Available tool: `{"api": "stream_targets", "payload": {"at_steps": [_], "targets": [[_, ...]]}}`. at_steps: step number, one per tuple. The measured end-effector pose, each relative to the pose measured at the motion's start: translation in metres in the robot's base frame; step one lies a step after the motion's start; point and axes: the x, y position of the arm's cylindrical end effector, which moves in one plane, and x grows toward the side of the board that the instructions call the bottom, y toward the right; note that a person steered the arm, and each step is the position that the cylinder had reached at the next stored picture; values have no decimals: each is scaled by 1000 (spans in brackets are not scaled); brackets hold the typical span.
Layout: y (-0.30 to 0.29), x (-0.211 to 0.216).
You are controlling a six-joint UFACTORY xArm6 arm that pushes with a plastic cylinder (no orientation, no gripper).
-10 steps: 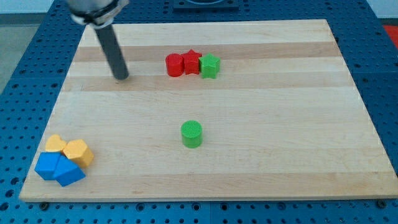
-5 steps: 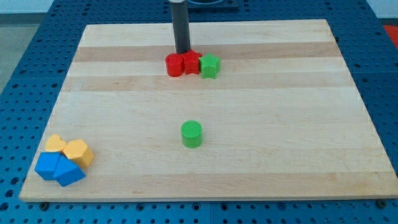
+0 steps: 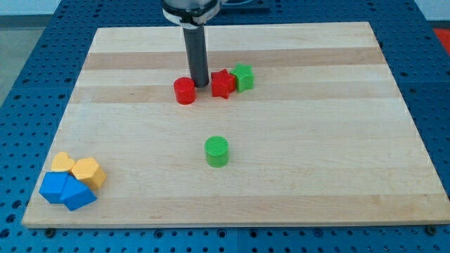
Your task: Make a diagonal line with the red circle red star and green star at the center of the board
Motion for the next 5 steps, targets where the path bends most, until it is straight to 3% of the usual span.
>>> {"api": "stream_targets", "payload": {"at_steps": [1, 3, 5], "targets": [[-28, -14], [-67, 14], [-26, 51]]}}
